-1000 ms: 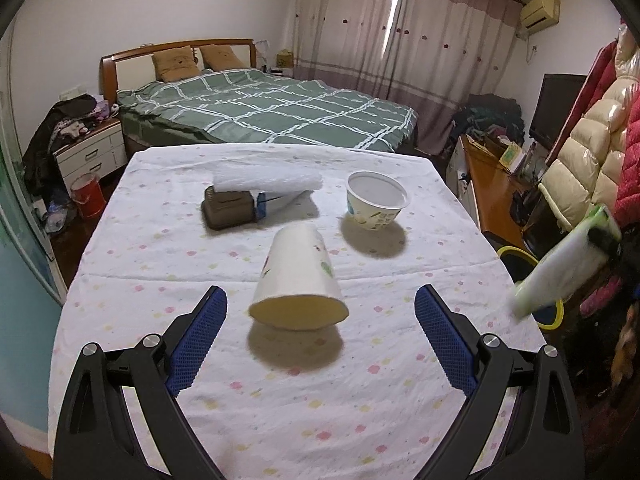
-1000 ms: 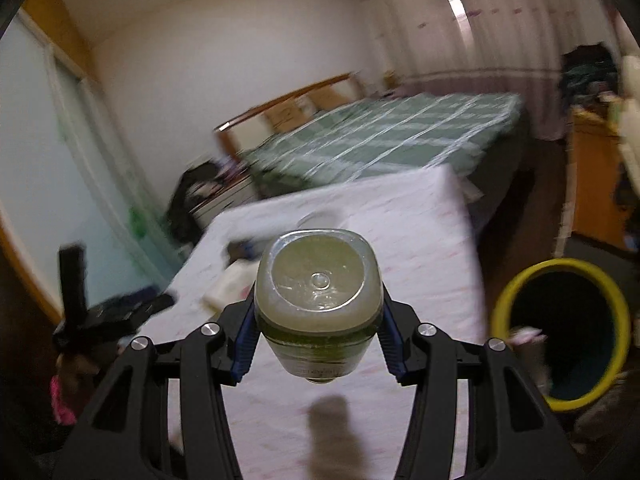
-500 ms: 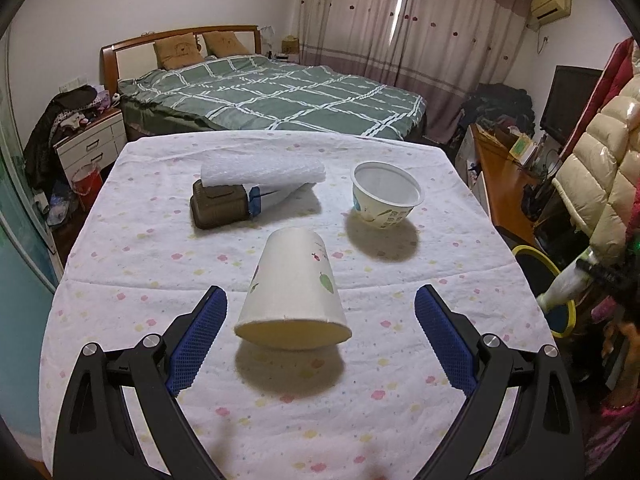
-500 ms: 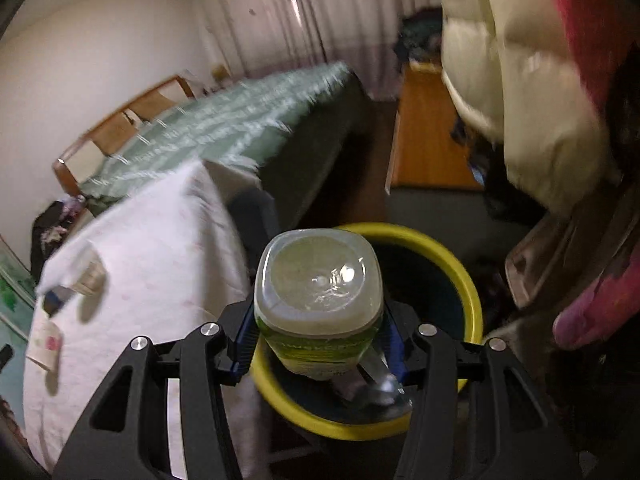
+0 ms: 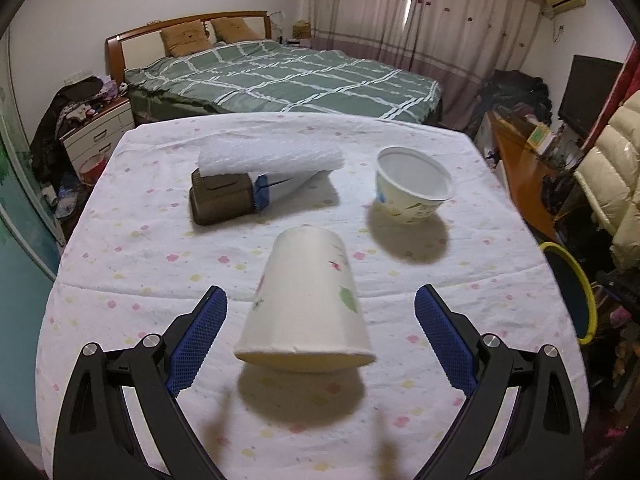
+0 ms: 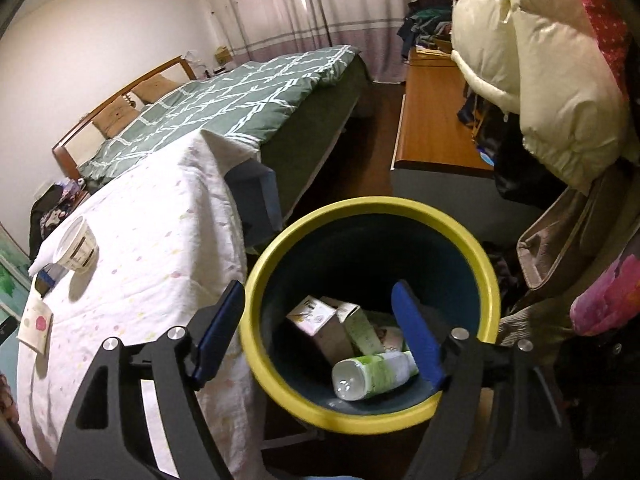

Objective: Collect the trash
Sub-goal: 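Grasp the upturned white paper cup with the left tool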

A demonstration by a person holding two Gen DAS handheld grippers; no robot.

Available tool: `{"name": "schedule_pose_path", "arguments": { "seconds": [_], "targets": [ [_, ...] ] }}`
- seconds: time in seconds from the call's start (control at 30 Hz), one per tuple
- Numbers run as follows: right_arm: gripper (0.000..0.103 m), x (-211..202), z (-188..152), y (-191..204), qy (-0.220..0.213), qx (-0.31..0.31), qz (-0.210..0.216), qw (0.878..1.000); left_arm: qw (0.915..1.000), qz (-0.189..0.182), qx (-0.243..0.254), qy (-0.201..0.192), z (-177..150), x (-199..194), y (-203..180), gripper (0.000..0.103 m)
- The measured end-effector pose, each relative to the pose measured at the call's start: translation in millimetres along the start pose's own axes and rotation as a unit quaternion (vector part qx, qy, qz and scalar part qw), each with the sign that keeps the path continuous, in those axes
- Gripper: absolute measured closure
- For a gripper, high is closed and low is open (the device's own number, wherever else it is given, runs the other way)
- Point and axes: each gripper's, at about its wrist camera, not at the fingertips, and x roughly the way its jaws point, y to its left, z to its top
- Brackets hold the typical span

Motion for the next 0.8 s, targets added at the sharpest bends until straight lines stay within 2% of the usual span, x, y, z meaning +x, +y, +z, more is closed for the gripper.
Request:
{"name": "schedule_pose_path", "arguments": {
  "seconds": [0.17, 0.6, 0.7, 0.8],
  "targets": [
    [0.031, 1, -2, 5, 0.008, -0.005, 0.005, 1.0, 0.9997, 0.009, 0.002, 0.02, 4, 21, 5, 0.009],
    [0.031, 5, -5, 7, 0.024, -0.011, 0.009, 1.0, 0.9954, 0.045, 0.056, 0.063, 15, 50, -11, 0.011],
    [0.031, 5, -6, 6, 0.027, -0.011, 0.009, 1.0, 0.9937, 0.048, 0.066, 0.076, 16, 56, -13, 0.02],
    [0.031, 6, -7, 4, 0.03, -0.011, 0.009, 0.999, 0.9924, 0.042, 0.073, 0.09, 15, 61, -14, 0.033]
  ]
}}
